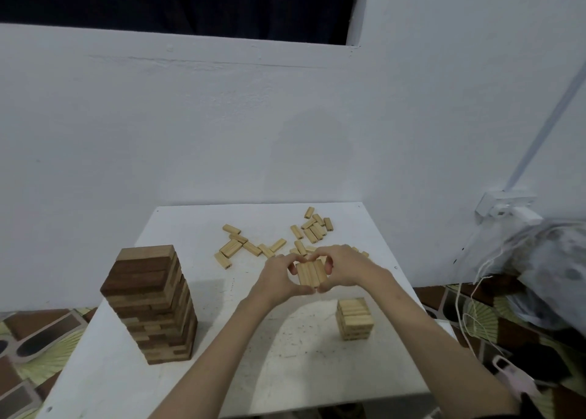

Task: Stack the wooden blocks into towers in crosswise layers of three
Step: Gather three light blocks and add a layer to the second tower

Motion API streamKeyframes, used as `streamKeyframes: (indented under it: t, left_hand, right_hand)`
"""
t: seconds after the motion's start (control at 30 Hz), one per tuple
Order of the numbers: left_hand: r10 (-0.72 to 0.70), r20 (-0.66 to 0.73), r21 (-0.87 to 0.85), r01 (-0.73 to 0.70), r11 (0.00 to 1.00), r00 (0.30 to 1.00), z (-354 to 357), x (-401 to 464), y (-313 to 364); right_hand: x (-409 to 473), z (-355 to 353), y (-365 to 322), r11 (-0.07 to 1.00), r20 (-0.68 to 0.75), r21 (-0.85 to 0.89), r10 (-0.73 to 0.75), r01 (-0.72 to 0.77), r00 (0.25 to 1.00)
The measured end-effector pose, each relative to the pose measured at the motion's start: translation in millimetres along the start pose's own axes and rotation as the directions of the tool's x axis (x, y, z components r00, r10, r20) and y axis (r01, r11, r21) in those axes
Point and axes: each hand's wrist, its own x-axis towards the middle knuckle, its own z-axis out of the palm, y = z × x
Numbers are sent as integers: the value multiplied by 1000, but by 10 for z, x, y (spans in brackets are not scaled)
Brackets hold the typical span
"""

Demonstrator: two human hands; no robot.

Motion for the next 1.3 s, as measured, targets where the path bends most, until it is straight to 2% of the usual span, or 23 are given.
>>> streamKeyframes:
  t: [0.23, 0.33, 0.87, 1.3]
  left_hand:
    - [93, 13, 39, -94, 995, 996, 205, -7, 419]
    - [92, 45, 87, -96, 992, 995, 293, -29, 544]
    - [-22, 126, 362, -25, 932, 992, 641, -174, 589]
    - [-66, 165, 403, -6, 915, 984, 685, -185, 532]
  right_hand:
    - [-340, -230, 277, 999, -23, 5, 33, -33, 999]
    - [-453, -260, 378, 999, -9, -4, 51, -51, 999]
    - [-597, -39, 673, 996, 91, 30, 83, -86, 992]
    - [-533, 79, 718, 995, 115, 25, 89, -93, 989]
